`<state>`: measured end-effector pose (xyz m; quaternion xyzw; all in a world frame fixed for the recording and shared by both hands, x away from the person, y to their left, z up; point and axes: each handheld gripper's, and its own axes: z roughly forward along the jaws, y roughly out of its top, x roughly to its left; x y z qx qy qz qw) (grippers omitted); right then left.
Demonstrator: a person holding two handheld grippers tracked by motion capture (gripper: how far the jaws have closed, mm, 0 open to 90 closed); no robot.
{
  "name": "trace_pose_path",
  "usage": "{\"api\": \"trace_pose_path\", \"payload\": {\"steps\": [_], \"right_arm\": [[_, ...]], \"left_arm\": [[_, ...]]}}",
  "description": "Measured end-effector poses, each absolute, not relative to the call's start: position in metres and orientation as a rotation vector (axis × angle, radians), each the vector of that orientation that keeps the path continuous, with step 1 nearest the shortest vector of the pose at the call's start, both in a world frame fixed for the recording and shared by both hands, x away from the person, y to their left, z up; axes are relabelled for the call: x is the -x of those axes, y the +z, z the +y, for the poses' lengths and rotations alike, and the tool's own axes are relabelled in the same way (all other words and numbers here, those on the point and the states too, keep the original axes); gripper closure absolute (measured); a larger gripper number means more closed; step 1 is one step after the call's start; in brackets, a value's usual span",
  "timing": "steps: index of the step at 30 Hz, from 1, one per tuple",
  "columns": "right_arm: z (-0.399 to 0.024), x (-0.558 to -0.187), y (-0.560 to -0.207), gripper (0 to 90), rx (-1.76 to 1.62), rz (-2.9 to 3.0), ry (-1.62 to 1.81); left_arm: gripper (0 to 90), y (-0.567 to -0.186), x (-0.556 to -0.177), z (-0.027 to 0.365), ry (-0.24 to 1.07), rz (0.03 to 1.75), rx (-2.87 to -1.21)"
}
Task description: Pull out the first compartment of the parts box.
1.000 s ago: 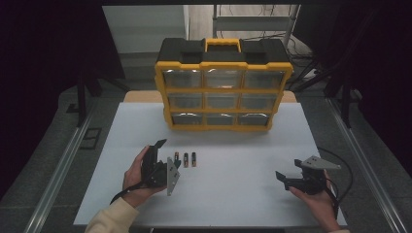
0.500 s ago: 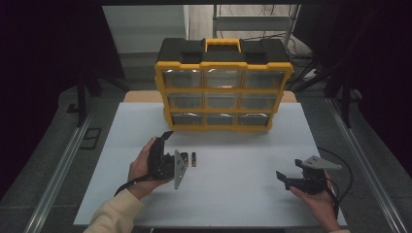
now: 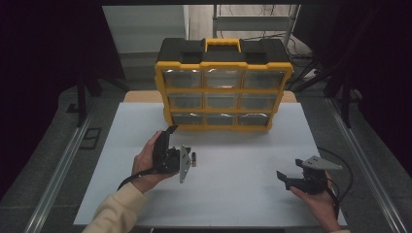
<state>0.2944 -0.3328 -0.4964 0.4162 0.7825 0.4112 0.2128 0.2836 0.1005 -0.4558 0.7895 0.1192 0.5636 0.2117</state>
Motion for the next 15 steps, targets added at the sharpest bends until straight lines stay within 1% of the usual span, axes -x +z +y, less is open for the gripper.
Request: {"api": "trace_pose_path", "payload": {"steps": [15], "right_arm": [[-0.333, -0.294, -0.496, 10.8, -1.149, 2.176, 1.142]], "left_arm": [[9.8, -0.442, -0.293, 0.100, 1.601, 0.332, -2.173]]}}
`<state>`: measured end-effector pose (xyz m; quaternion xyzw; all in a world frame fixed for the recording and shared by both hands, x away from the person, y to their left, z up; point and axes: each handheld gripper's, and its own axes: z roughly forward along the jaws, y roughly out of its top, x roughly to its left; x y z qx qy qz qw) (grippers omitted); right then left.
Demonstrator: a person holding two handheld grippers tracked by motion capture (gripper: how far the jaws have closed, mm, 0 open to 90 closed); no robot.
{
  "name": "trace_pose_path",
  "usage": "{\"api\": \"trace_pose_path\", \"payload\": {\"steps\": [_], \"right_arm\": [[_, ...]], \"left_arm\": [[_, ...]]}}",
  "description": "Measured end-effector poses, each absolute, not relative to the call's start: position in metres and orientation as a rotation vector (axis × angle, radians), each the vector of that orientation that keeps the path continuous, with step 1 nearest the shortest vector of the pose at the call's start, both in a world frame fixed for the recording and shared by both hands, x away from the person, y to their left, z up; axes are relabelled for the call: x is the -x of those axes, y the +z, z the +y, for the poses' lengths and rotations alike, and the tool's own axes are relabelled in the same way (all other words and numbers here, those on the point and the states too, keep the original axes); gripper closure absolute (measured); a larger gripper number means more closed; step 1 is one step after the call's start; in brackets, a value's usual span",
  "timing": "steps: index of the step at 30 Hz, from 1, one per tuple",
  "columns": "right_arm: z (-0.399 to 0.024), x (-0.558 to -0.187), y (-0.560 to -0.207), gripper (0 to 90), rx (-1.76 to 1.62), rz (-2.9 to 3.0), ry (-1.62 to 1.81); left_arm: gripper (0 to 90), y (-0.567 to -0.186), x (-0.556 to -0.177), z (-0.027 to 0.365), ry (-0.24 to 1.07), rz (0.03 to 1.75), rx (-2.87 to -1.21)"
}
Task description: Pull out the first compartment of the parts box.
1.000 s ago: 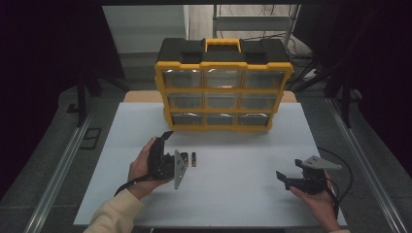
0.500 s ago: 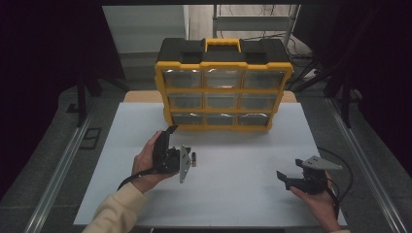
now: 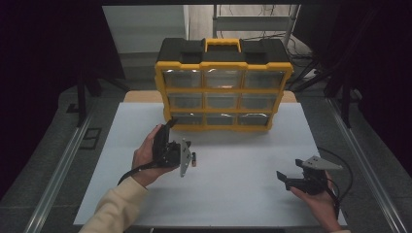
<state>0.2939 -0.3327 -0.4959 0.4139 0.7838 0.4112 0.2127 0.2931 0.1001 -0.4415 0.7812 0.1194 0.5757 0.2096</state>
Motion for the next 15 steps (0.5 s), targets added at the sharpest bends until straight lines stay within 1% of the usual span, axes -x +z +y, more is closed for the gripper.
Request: {"api": "trace_pose_path", "payload": {"steps": [15], "right_arm": [[-0.333, -0.294, -0.496, 10.8, -1.145, 2.182, 1.145]], "left_arm": [[10.0, -0.424, -0.303, 0.101, 1.633, 0.324, -2.155]]}}
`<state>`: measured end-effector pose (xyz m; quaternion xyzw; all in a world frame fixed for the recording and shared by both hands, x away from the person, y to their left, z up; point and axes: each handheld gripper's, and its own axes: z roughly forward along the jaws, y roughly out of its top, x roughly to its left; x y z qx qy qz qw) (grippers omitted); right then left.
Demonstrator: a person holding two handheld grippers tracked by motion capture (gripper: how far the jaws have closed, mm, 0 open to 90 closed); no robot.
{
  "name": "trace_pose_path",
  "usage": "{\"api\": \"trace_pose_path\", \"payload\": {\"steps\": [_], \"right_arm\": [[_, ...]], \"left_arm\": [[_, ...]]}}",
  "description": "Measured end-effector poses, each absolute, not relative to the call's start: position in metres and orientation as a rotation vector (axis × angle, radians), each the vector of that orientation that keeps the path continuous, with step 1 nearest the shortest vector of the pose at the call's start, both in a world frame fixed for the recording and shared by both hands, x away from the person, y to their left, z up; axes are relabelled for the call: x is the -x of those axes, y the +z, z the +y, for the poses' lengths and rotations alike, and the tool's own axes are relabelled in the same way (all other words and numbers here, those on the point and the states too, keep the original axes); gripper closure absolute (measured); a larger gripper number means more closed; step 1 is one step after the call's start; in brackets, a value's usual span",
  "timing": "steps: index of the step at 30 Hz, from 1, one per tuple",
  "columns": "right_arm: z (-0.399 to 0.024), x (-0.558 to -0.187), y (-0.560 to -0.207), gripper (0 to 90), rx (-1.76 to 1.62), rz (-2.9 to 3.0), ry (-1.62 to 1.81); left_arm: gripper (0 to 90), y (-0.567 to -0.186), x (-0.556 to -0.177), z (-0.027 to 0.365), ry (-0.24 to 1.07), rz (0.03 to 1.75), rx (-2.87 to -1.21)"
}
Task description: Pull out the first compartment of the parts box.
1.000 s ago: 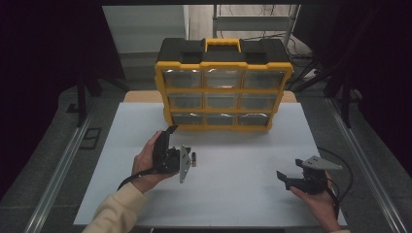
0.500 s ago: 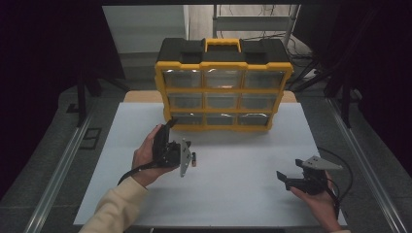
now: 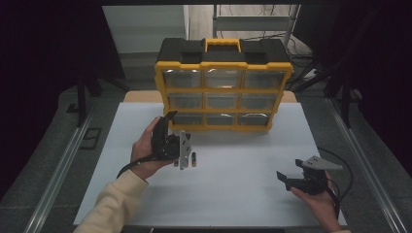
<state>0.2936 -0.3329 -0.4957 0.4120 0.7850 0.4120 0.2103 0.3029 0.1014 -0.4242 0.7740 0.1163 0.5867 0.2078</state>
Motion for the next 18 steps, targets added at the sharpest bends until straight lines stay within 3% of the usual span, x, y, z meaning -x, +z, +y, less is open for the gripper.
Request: {"api": "trace_pose_path", "payload": {"steps": [18], "right_arm": [[-0.333, -0.293, -0.495, 10.8, -1.139, 2.185, 1.150]], "left_arm": [[10.4, -0.415, -0.315, 0.097, 1.640, 0.316, -2.154]]}}
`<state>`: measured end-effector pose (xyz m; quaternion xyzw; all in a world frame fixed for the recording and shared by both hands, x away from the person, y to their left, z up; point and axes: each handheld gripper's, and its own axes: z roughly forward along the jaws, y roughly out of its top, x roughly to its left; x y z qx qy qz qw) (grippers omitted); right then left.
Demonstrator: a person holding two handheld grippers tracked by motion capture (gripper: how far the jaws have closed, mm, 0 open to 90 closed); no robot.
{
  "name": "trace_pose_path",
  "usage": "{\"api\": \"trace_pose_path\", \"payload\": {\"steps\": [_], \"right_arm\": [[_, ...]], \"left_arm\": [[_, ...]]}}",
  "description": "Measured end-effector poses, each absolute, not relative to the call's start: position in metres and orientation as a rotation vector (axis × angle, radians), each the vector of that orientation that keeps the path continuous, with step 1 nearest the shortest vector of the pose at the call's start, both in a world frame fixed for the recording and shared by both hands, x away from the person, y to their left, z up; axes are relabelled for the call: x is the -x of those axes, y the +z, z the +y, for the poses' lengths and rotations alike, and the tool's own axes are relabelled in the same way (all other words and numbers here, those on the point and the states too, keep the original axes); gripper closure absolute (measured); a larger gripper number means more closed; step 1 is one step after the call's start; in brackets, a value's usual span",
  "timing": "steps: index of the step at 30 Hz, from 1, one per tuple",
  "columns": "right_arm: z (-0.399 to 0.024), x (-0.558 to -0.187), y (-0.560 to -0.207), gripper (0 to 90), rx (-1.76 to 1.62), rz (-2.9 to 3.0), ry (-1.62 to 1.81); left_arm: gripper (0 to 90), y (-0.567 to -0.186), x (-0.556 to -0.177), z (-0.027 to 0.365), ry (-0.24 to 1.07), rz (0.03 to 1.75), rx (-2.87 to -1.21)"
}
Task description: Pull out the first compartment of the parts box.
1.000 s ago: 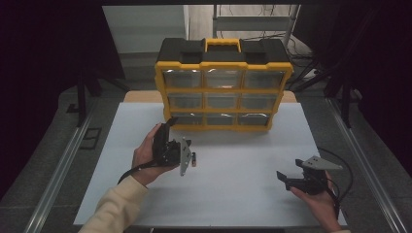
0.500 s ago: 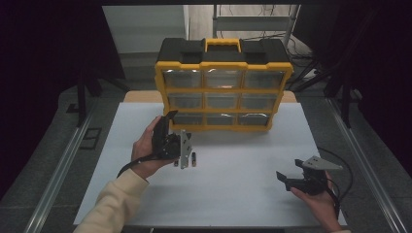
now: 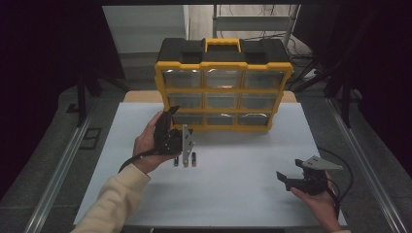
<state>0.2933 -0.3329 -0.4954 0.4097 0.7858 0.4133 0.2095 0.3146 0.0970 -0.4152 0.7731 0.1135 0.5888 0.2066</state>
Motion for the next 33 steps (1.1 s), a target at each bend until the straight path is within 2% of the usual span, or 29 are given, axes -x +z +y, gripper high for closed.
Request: {"api": "trace_pose_path", "payload": {"steps": [33], "right_arm": [[-0.333, -0.293, -0.496, 10.8, -1.143, 2.185, 1.147]], "left_arm": [[10.1, -0.407, -0.347, 0.094, 1.669, 0.338, -2.162]]}}
